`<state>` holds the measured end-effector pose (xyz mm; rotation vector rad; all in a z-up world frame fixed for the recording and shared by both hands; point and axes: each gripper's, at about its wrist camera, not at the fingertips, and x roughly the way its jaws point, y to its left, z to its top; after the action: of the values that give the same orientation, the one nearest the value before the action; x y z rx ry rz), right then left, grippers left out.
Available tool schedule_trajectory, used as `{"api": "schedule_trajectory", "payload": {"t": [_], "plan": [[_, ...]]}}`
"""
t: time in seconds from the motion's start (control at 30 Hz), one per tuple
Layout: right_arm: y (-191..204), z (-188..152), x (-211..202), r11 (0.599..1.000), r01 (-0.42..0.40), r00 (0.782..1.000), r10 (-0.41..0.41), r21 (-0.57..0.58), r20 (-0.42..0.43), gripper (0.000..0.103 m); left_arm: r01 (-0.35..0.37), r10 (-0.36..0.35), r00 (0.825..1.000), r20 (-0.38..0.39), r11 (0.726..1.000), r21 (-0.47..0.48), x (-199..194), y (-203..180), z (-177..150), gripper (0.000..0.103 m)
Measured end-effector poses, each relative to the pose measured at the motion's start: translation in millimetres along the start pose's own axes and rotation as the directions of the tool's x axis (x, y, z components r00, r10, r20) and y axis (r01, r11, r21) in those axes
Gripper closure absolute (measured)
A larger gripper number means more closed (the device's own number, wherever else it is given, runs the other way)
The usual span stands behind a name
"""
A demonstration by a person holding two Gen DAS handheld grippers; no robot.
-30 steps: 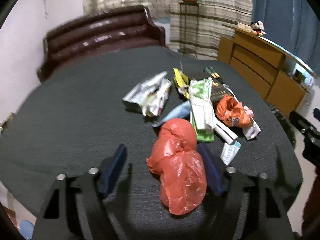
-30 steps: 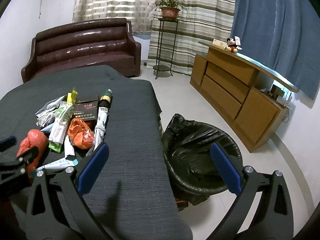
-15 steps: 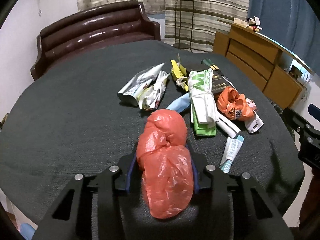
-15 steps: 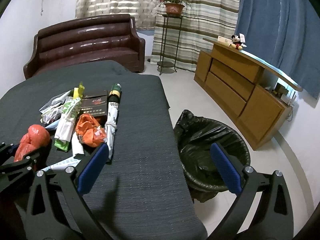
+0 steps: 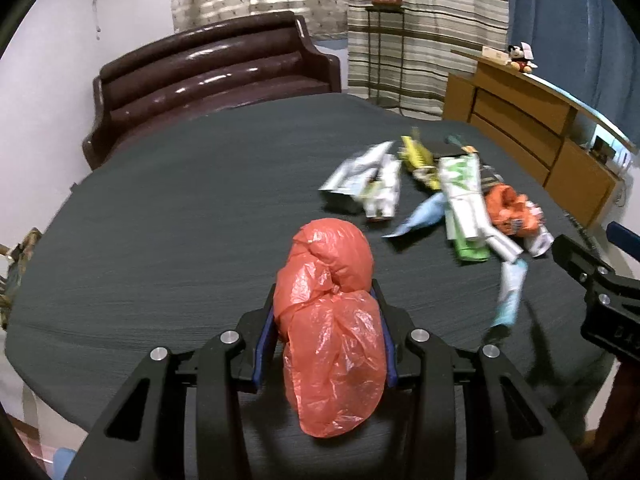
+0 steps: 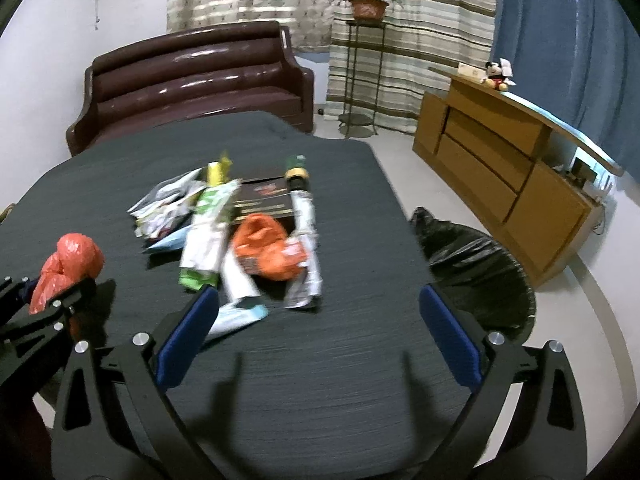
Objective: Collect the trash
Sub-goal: 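Grasp the white-blue toothpaste tube with the right tool while the left holds the red bag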
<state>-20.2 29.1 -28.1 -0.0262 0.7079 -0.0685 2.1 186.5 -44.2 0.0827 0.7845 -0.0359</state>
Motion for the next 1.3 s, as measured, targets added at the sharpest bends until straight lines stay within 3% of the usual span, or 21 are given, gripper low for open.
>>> {"api": "schedule_trajectory", "payload": {"t": [0.07,0.17,0.37,0.53,0.87,1.3], "plan": [[10.3,-1.9,-1.1,1.0,-0.003,1.0,0.003,-0.013,0.001,0.006,-0.025,0.025,1.0,0.006,1.0,0.001,-1.2,14.4,-1.7,0.061],[24.3,-4.2,0.7,1.0,-0.006,1.0,0.006,-0.026,-0.016,0.017,-0.063,0.063,0.998,0.013,0.998,-0.008,-1.5,33.4,-2.2,0.061],[45.6,-9.7,6.2,0.999,-0.011,0.998,0.009,-0.033,-0.059,0.021,-0.102,0.103,0.995,0.014,0.993,-0.056,0.7,66.6,-2.9,0.061],[55.8,-16.2,10.9,0.998,0.014,0.996,-0.02,-0.067,-0.092,0.023,-0.095,0.096,0.995,0.01,0.993,-0.069,4.2,74.7,-6.2,0.061],[33.7,-22.5,10.5,0.997,0.057,0.99,-0.062,-0.048,-0.124,0.034,-0.049,0.05,0.999,0.013,0.996,-0.072,8.1,76.0,-11.6,0.061],[30.3,-23.4,9.5,0.999,-0.002,0.989,-0.003,-0.033,-0.146,0.068,-0.035,0.036,0.999,0.013,0.997,-0.066,6.0,71.2,-15.4,0.061]]}}
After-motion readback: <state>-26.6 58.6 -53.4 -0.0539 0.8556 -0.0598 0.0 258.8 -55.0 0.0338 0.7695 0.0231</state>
